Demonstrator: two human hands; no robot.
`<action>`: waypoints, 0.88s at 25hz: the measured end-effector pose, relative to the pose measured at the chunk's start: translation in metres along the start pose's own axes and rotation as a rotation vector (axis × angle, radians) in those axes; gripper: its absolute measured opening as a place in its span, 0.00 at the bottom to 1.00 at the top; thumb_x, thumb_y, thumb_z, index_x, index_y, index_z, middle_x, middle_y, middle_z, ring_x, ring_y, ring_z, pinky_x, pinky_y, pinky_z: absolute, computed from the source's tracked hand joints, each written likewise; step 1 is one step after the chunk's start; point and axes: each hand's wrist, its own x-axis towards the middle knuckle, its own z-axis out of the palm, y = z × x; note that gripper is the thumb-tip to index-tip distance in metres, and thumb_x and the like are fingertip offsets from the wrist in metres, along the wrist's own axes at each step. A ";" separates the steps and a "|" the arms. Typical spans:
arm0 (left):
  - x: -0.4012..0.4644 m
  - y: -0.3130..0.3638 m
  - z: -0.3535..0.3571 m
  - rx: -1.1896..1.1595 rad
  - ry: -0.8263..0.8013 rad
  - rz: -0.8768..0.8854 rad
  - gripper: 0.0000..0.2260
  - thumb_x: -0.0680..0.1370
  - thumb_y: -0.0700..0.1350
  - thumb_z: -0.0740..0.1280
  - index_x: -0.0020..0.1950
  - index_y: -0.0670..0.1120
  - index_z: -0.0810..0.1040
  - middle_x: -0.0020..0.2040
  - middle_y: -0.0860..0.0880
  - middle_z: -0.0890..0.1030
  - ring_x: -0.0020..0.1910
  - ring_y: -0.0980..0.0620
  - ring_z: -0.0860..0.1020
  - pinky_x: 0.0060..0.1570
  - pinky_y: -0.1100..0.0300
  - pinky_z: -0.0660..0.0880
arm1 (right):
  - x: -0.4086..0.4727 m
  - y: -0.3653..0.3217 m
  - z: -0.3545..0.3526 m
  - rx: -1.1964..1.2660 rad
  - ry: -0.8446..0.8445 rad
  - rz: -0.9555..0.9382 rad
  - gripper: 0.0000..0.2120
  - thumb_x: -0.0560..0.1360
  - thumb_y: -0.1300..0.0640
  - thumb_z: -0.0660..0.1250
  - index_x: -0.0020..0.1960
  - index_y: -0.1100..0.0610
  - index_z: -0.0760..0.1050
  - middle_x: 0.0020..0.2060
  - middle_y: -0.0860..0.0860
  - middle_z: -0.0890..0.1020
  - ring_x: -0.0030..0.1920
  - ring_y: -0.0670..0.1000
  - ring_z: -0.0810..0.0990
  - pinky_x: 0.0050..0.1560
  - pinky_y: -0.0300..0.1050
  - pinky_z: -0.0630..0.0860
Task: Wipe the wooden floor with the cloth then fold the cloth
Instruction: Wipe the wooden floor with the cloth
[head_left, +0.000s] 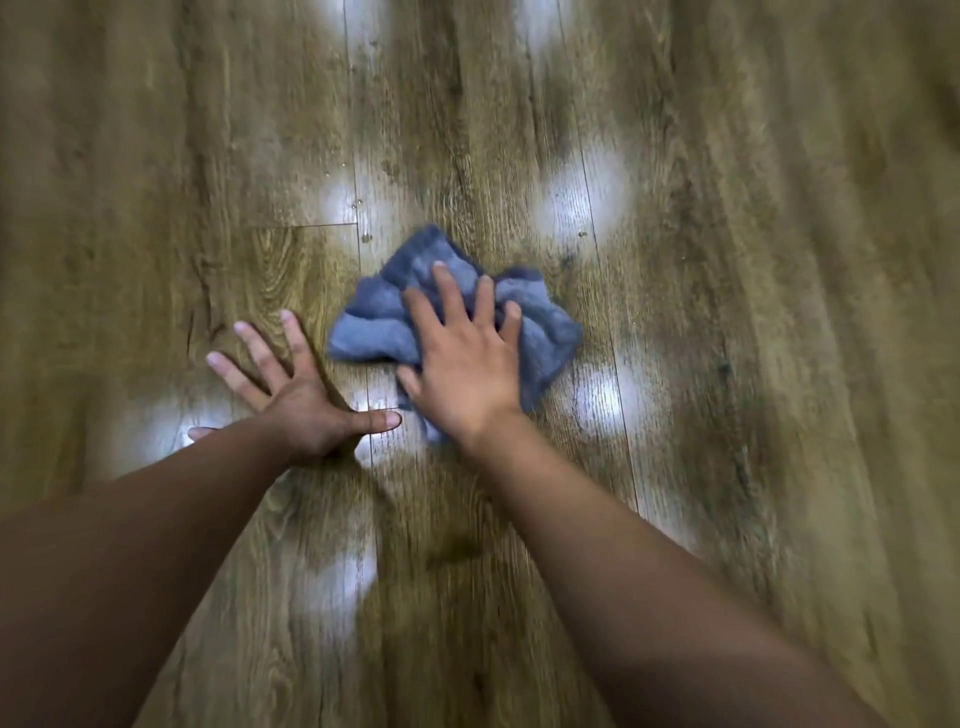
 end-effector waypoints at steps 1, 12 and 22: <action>0.001 0.000 0.000 -0.002 -0.004 0.003 0.72 0.42 0.78 0.69 0.64 0.68 0.15 0.53 0.55 0.08 0.67 0.39 0.15 0.67 0.22 0.37 | -0.020 0.015 0.001 0.005 0.003 -0.007 0.38 0.71 0.36 0.65 0.77 0.47 0.59 0.80 0.53 0.55 0.76 0.67 0.55 0.70 0.69 0.54; 0.000 0.001 -0.003 0.035 -0.043 -0.034 0.72 0.40 0.82 0.65 0.64 0.67 0.15 0.59 0.55 0.08 0.60 0.43 0.11 0.59 0.16 0.33 | -0.058 0.177 -0.017 -0.062 0.197 0.587 0.34 0.65 0.37 0.59 0.67 0.51 0.66 0.70 0.55 0.67 0.61 0.68 0.68 0.62 0.70 0.60; 0.005 -0.004 0.003 0.064 0.038 -0.036 0.73 0.46 0.80 0.70 0.64 0.65 0.14 0.60 0.53 0.08 0.59 0.43 0.11 0.58 0.15 0.36 | 0.032 -0.026 -0.003 -0.027 0.096 0.140 0.36 0.68 0.35 0.67 0.73 0.45 0.64 0.76 0.54 0.63 0.71 0.69 0.63 0.66 0.69 0.59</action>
